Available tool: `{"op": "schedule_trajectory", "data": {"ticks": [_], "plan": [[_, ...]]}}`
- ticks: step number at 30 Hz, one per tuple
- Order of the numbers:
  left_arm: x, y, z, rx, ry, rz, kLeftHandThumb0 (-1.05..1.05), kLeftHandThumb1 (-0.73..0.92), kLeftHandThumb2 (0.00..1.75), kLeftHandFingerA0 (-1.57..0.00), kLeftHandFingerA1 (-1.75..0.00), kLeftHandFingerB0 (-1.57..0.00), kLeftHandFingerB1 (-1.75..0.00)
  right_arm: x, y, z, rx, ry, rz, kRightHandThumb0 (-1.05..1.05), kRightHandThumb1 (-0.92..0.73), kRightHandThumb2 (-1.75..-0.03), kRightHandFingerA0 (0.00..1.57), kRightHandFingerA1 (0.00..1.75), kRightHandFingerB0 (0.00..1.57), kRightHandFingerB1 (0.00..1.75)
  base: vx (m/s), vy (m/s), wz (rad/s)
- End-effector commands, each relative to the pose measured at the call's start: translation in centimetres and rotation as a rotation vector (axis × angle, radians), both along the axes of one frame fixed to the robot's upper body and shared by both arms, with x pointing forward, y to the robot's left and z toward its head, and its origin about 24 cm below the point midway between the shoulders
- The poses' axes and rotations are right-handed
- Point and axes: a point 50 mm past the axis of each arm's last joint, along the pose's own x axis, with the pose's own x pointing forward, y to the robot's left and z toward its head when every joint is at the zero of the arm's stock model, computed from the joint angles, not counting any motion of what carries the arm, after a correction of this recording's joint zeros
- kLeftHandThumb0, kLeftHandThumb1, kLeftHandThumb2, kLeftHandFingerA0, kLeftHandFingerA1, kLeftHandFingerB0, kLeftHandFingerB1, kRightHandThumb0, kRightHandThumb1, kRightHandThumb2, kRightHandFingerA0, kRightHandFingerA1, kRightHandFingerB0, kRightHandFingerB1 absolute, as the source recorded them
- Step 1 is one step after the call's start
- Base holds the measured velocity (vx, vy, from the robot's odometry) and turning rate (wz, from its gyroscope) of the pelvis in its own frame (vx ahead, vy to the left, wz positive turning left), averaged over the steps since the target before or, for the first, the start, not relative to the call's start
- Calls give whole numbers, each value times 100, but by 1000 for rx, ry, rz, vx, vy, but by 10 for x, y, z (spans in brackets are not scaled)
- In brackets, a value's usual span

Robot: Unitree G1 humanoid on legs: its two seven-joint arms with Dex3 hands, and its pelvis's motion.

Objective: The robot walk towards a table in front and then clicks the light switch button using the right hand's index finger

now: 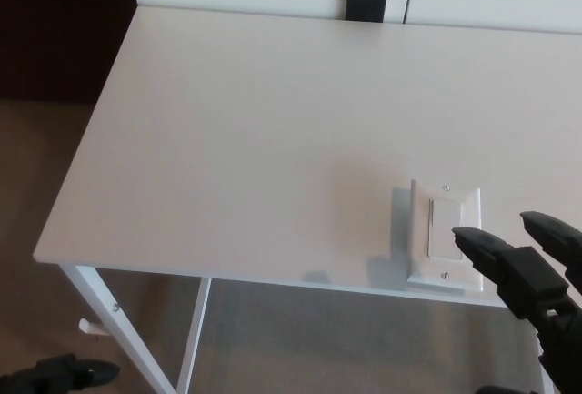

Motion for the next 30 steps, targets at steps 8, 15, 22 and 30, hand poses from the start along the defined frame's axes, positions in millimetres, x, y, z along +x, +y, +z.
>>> {"op": "schedule_trajectory", "data": {"ticks": [8,15,22,30], "plan": [[-10,3,-8,31,46,-26,-27,58,57,-55,-45,-53,-42,-31,-45,-102,-23,531,-101,-48,-50,-65,3,35,11,37,0,0,0],[-13,3,-10,23,62,-10,-26,58,57,-55,-44,-54,-41,-34,-47,-106,-5,537,-90,-46,-50,-63,3,34,12,38,0,0,0],[-42,1,-20,7,124,-9,-26,58,57,-56,-45,-54,-42,-60,-51,-114,-3,591,-81,-42,-51,-57,3,37,15,36,0,0,0],[-52,1,-22,18,136,-47,-24,59,57,-55,-45,-54,-42,-71,-49,-114,-4,636,-101,-30,-41,-92,8,57,0,48,0,0,0]]}}
